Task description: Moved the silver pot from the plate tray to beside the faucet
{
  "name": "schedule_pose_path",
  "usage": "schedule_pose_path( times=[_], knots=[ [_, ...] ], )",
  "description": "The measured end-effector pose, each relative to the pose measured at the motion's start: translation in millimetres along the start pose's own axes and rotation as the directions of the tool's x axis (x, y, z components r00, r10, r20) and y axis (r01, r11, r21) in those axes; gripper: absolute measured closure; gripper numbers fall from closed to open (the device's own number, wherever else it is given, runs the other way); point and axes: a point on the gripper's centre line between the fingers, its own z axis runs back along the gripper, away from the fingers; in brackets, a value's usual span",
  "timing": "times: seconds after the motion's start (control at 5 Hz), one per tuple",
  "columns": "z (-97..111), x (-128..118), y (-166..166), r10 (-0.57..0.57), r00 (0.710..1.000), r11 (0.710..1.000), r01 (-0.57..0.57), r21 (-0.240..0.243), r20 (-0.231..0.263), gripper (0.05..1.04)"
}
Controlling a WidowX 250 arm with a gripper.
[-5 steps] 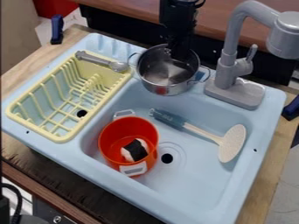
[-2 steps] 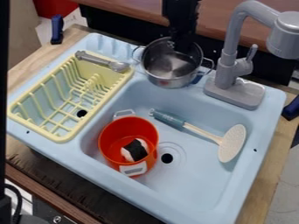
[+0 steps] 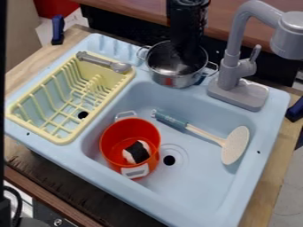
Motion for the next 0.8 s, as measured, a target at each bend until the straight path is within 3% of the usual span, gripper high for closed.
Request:
schedule_pose_path(
  times=[0.2,0.4,0.6,0.8],
  knots=[
    [9,1,5,-0.025,1.000,0.999,0.025,-0.044,-0.013,0.330],
    [22,0,16,-0.055,0.998,0.994,0.053,-0.093,-0.015,0.100],
    [31,1,24,-0.060,0.998,0.994,0.058,-0.096,-0.022,0.085],
    [44,1,36,-0.088,0.996,0.987,0.085,-0.134,-0.019,0.085]
  ],
)
